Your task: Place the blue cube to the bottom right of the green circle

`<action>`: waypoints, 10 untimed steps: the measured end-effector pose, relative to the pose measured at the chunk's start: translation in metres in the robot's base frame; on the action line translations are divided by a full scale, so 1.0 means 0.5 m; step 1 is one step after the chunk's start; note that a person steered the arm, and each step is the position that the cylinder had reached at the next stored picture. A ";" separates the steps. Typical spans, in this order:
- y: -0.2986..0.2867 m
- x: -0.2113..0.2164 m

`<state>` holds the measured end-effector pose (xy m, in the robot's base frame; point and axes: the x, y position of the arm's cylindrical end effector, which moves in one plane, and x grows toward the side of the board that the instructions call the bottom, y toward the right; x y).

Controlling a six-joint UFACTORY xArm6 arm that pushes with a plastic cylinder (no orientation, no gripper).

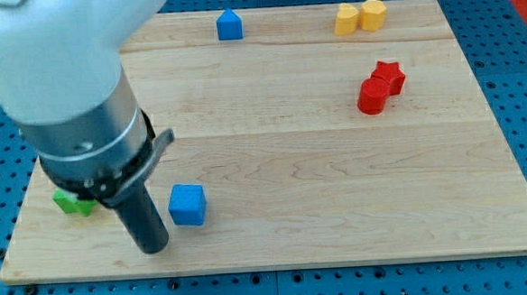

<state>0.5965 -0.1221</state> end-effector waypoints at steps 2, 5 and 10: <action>0.105 -0.221; 0.048 -0.512; -0.242 -0.583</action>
<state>0.3048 -0.2431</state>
